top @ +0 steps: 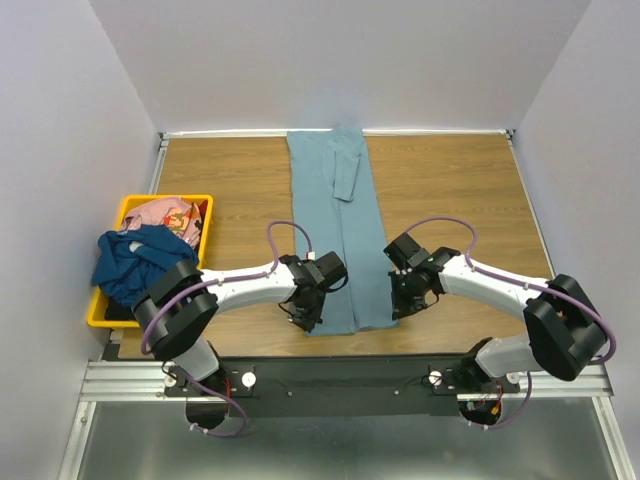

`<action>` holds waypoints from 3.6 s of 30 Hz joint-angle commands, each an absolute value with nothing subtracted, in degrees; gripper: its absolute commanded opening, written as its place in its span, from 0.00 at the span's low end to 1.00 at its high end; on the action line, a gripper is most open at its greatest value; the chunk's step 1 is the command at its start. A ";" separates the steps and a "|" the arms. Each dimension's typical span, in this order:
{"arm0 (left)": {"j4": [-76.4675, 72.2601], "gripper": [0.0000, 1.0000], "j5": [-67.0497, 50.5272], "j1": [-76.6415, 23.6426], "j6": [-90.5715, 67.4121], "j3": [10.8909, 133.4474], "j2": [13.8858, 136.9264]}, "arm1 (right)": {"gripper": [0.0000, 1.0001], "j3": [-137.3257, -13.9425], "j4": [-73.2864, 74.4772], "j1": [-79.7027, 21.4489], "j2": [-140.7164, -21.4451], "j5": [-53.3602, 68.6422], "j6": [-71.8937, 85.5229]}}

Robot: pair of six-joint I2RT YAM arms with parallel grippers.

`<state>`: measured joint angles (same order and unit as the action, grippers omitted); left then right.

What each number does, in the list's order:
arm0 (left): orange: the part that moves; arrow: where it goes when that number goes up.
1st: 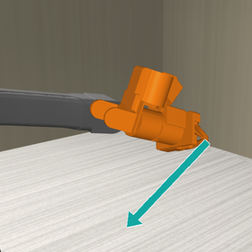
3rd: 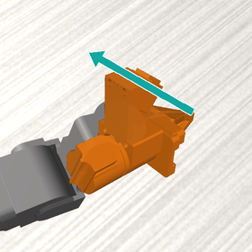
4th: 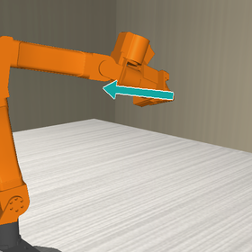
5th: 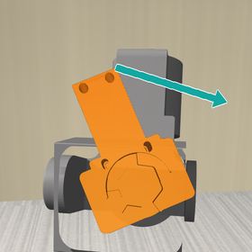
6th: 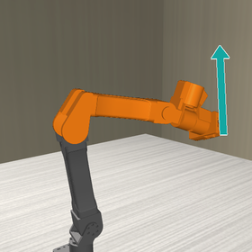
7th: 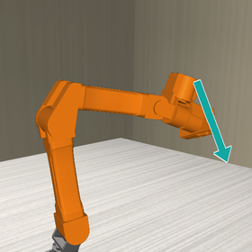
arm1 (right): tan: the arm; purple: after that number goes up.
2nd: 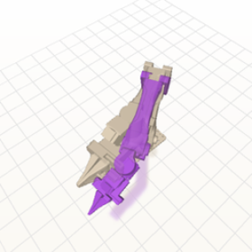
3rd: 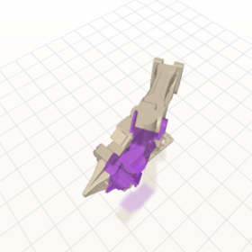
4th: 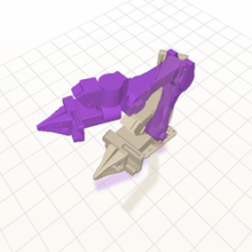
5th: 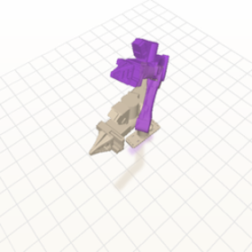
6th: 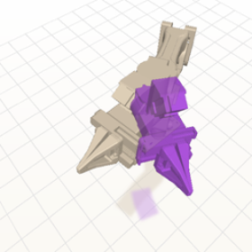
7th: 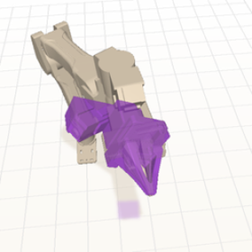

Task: Fold and stack the t-shirts
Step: Fold the tshirt

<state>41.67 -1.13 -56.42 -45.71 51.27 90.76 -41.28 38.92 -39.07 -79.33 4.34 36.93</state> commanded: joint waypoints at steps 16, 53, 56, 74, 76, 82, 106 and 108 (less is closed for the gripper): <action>47.11 0.00 -2.29 -65.14 -52.30 47.55 74.36 | 0.01 -46.65 51.41 -42.36 -69.59 7.84 34.81; 21.01 0.00 6.59 -25.14 -22.06 67.94 96.85 | 0.01 -101.07 45.53 -25.93 -117.33 -0.97 16.53; 19.52 0.00 6.86 -24.61 -21.80 68.46 98.43 | 0.01 -101.42 44.74 -25.05 -118.73 -0.97 16.17; 14.59 0.00 9.75 -23.82 -26.19 65.13 101.78 | 0.01 -100.02 38.50 -24.35 -121.29 -0.35 17.14; 13.98 0.00 9.84 -23.82 -26.63 64.86 101.95 | 0.01 -100.02 38.32 -24.34 -121.55 -0.35 17.14; 13.09 0.18 9.58 -23.82 -27.16 65.04 103.97 | 0.01 -98.79 36.92 -24.34 -123.13 -0.35 17.40; 17.05 0.29 5.20 -36.83 -36.12 57.83 93.24 | 0.25 -79.28 19.96 -36.30 -109.42 3.78 24.52; 16.79 0.28 2.91 -36.83 -35.69 57.92 95.52 | 0.25 -79.54 18.56 -36.39 -111.69 4.30 25.31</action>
<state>16.38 8.32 -37.12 -35.05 58.87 91.94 -80.34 24.03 -36.73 -108.05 2.59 22.68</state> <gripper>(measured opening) 0.287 0.255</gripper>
